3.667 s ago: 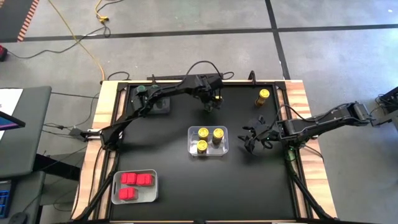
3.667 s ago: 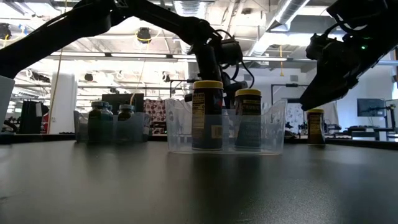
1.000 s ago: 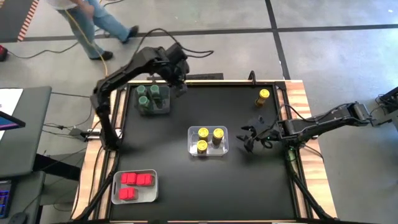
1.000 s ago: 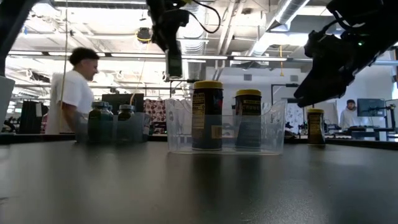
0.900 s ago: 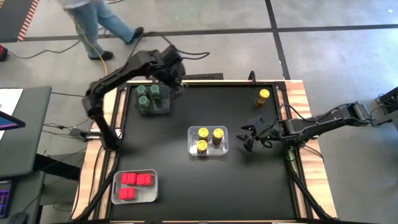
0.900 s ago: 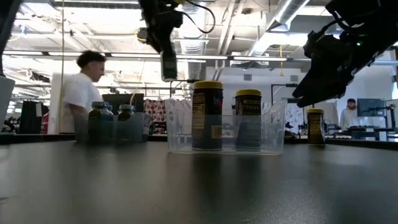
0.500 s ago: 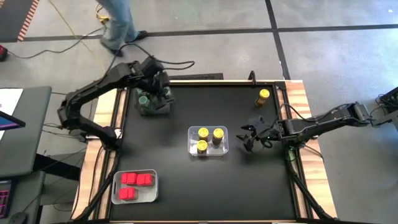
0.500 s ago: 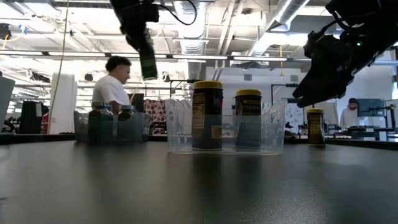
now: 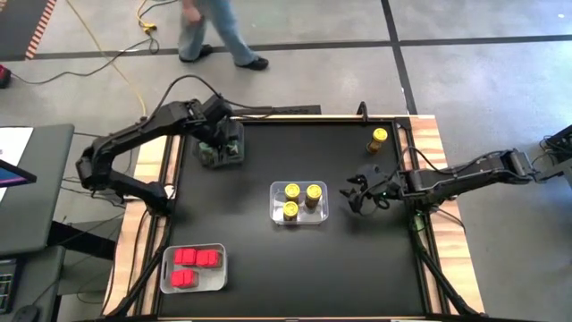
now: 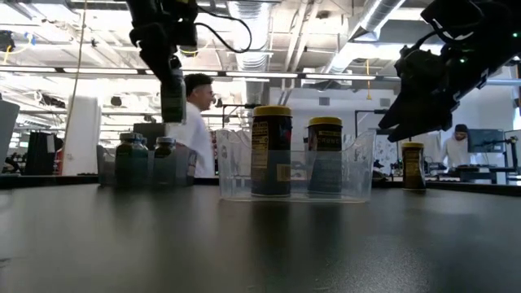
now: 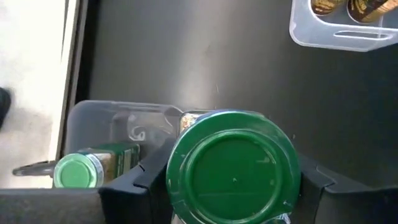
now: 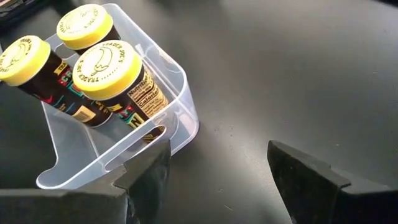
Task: Sort spices by type
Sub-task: Put the green seasoning bottle into the transparent bin
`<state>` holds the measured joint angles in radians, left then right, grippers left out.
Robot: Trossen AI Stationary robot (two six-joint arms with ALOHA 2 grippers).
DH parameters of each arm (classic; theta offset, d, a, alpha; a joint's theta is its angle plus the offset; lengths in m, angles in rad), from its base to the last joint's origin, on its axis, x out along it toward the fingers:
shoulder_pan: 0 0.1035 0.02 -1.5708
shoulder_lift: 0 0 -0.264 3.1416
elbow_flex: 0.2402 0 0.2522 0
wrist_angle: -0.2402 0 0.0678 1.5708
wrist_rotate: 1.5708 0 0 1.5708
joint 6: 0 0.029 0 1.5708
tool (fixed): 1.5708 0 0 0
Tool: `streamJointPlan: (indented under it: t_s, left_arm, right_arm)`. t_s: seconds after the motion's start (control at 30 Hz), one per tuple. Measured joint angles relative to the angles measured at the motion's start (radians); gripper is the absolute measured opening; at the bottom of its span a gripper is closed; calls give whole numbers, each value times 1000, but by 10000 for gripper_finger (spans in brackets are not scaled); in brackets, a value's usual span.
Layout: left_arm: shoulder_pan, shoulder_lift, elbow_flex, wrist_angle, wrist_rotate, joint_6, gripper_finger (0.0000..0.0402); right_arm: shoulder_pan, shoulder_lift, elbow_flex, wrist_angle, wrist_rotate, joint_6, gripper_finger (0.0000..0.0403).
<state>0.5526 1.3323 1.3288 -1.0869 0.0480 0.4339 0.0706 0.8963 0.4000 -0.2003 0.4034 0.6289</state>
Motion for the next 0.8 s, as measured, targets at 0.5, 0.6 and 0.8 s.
streamJointPlan:
  t_s: [0.5,0.6,0.8]
  left_arm:
    - [0,0,-7,27,0,43,201]
    - [0,0,-7,49,0,36,201]
    - [0,0,-7,63,-4,35,201]
  right_arm:
    - [-15,0,0,0,0,0,296]
    - [-15,0,0,0,0,1,296]
    - [-15,0,0,0,0,0,296]
